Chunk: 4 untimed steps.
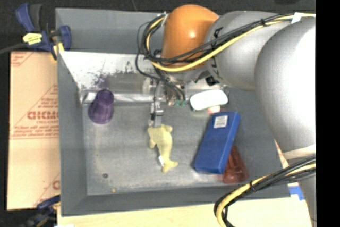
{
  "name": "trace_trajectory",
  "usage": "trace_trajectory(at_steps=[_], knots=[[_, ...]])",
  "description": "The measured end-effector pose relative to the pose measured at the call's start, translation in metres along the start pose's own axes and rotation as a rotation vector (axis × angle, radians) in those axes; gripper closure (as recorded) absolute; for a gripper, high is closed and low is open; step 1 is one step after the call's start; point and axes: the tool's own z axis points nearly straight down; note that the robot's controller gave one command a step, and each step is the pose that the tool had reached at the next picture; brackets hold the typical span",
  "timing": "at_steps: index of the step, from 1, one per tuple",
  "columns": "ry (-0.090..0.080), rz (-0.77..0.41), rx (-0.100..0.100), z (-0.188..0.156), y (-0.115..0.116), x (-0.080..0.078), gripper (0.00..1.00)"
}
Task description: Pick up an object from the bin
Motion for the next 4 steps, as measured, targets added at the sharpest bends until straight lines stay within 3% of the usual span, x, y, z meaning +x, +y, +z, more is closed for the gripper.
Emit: trace_trajectory(at_steps=[1, 2, 3, 4], knots=[[-0.007, 0.001, 0.000, -0.004, 0.000, -0.002, 0.00], [-0.003, -0.137, 0.001, -0.027, -0.002, 0.015, 0.00], [-0.014, -0.172, 0.000, 0.018, -0.070, 0.021, 0.00], [-0.011, -0.248, 0.003, 0.039, -0.096, 0.031, 0.00]])
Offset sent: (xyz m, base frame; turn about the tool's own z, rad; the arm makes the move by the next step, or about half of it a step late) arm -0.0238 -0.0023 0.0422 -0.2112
